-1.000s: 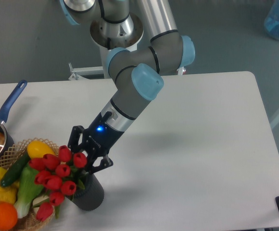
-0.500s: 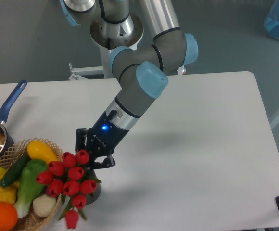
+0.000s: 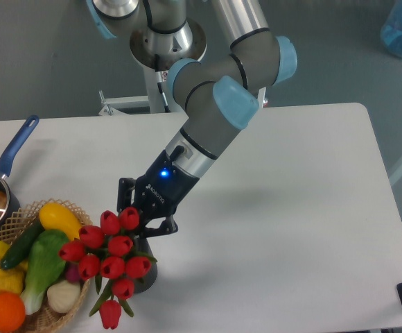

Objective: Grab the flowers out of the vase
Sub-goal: 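Lift the tulip bunch up out of the grey vase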

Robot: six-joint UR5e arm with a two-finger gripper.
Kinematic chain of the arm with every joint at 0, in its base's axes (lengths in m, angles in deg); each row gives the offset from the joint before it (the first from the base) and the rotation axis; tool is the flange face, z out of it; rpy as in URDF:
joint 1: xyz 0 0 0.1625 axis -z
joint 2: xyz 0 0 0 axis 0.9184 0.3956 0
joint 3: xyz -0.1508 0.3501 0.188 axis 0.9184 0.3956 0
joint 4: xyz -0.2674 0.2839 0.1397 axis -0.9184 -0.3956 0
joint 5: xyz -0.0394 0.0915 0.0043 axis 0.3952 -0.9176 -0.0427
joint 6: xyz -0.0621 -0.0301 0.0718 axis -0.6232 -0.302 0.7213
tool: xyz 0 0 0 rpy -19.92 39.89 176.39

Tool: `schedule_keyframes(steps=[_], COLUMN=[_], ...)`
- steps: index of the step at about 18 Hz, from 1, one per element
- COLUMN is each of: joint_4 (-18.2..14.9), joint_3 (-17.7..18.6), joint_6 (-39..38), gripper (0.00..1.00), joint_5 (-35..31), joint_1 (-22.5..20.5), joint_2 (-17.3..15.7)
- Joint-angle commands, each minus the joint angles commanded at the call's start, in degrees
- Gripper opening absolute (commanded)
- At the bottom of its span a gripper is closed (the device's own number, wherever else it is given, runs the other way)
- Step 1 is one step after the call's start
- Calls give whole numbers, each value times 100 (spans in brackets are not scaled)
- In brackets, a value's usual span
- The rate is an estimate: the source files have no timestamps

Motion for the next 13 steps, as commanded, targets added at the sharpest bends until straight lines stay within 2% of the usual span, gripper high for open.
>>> schedule_keyframes(steps=[13], joint_4=[0], joint_3=[-26], joint_6=[-70], gripper=[0], joint_5=[712], joint_1=[-395], joint_2=[-255])
